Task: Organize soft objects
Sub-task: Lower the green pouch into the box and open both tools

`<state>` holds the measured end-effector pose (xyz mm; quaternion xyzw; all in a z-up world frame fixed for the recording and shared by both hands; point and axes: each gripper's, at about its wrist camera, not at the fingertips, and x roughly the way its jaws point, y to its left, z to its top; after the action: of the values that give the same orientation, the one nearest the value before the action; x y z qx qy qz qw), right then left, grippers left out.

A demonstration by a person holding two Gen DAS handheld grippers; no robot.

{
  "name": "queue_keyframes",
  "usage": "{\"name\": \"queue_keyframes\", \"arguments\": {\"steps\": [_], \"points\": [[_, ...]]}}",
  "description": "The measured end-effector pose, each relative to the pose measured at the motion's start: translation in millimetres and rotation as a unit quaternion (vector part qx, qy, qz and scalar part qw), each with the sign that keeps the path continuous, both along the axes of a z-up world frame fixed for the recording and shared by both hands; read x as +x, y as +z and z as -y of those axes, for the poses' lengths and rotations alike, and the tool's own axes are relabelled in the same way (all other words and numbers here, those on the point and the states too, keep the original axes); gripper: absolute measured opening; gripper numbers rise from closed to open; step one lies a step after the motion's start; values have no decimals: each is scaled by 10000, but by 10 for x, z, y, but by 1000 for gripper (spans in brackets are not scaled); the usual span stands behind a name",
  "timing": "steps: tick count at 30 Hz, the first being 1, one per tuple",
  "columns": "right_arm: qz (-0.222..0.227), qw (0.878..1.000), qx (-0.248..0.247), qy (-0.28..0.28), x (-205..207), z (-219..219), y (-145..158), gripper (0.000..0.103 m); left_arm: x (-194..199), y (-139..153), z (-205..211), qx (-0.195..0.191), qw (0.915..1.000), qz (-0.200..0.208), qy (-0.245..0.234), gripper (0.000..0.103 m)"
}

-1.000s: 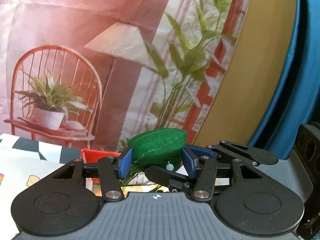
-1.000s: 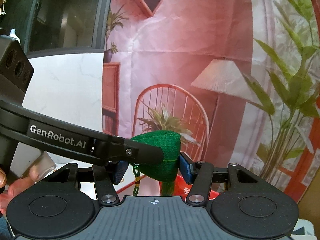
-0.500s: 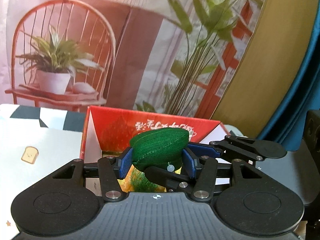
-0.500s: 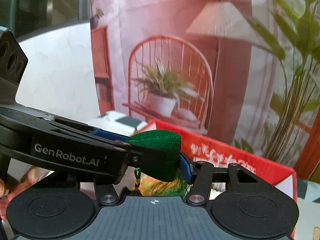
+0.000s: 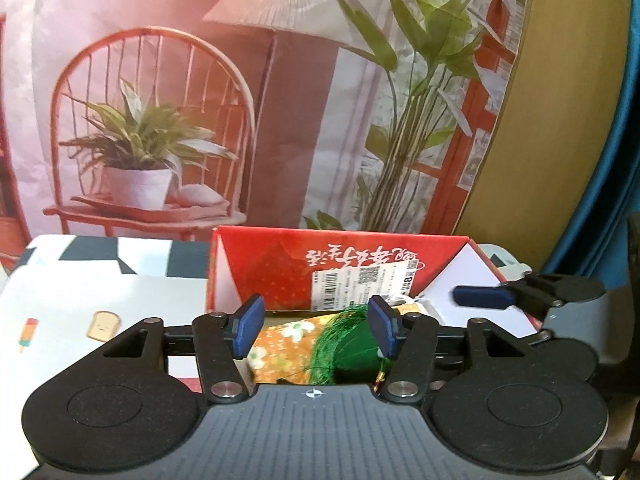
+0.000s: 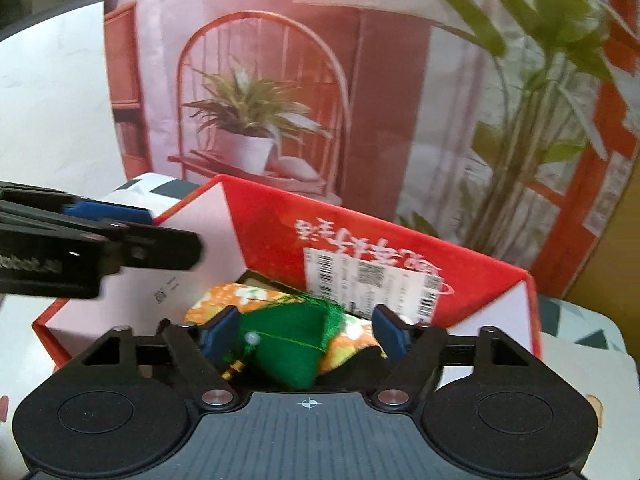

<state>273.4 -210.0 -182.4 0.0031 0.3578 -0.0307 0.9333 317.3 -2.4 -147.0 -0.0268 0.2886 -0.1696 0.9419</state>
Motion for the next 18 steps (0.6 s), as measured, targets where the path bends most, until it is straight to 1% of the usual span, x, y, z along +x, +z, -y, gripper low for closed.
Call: {"name": "queue_keyframes", "arguments": {"steps": [1,2,3,4,5,6,7,9,11,15,18], "points": [[22,10000,-9,-22,-43,13,15,80,-42,12,-12,29,10000,39,17,66],[52,10000,0,-36,-88,22,29,86,-90,25,-25,53,9999,80,31,70],[86,9999,21,-47,-136,34,49,89,-140,36,-38,73,9999,120,46,74],[120,9999,42,-64,-183,46,64,94,-193,46,-50,92,9998,150,56,76],[151,9998,60,-82,-235,58,77,97,-237,55,-57,112,9998,178,62,82],[176,9998,80,-102,-288,70,87,99,-289,62,-63,141,9997,212,68,88],[195,9997,101,-128,-339,87,95,101,-345,68,-64,174,9995,248,74,91],[235,9995,148,-177,-431,110,113,102,-460,82,-75,217,9993,307,83,100],[292,9992,183,-222,-544,125,136,103,-557,89,-92,259,9991,324,105,103],[469,9982,216,-290,-761,137,182,103,-770,85,-120,376,9983,390,224,103],[626,9972,270,-303,-940,144,215,103,-931,69,-154,370,9980,429,271,103]]}}
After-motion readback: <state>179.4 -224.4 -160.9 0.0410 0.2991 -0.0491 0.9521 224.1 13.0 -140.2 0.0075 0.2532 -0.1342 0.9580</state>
